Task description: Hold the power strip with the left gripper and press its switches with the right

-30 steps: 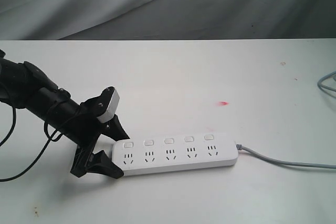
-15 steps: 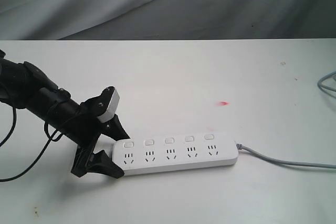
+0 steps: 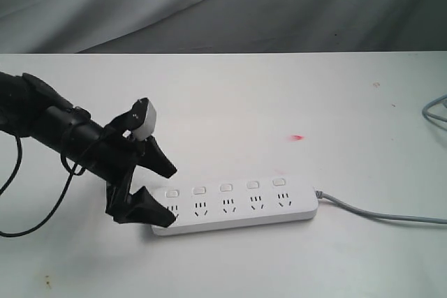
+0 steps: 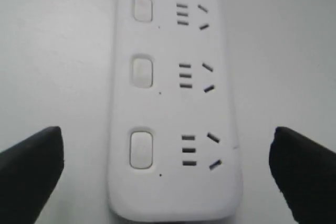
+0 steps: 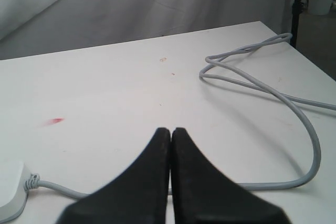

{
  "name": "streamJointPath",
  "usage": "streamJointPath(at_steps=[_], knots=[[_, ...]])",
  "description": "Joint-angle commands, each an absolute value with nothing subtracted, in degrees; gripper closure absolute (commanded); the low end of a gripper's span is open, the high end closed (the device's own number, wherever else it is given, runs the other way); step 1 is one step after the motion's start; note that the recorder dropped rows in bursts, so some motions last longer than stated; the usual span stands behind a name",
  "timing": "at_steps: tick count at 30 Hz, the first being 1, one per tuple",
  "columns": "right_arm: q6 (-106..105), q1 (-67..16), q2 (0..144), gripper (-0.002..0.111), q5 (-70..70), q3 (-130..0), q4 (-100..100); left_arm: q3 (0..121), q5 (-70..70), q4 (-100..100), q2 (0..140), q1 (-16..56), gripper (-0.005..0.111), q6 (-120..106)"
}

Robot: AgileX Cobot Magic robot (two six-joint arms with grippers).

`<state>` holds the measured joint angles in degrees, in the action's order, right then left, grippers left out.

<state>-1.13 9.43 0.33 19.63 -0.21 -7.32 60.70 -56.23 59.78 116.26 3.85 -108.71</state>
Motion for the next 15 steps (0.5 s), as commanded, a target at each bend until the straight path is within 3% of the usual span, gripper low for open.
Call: streamJointPath(at_steps=[1, 4, 6, 9, 15], knots=[[-1.02, 9.84, 0.0, 0.108, 19.28, 0.0, -7.5, 61.3, -56.32, 59.37, 103.08, 3.95, 0.003, -101.82], [-1.02, 9.84, 0.0, 0.108, 19.28, 0.0, -7.5, 63.4, -53.62, 59.65, 91.06, 3.95, 0.004, -96.0], [-1.02, 9.84, 0.0, 0.108, 19.28, 0.0, -7.5, 65.23, -51.19, 59.43, 83.32, 3.95, 0.024, -91.06], [-1.02, 9.84, 0.0, 0.108, 19.28, 0.0, -7.5, 66.64, -52.87, 54.35, 72.97, 3.95, 0.102, -78.98], [-1.02, 9.84, 0.0, 0.108, 19.28, 0.0, -7.5, 66.67, -53.85, 53.98, 59.94, 3.95, 0.104, -76.69]])
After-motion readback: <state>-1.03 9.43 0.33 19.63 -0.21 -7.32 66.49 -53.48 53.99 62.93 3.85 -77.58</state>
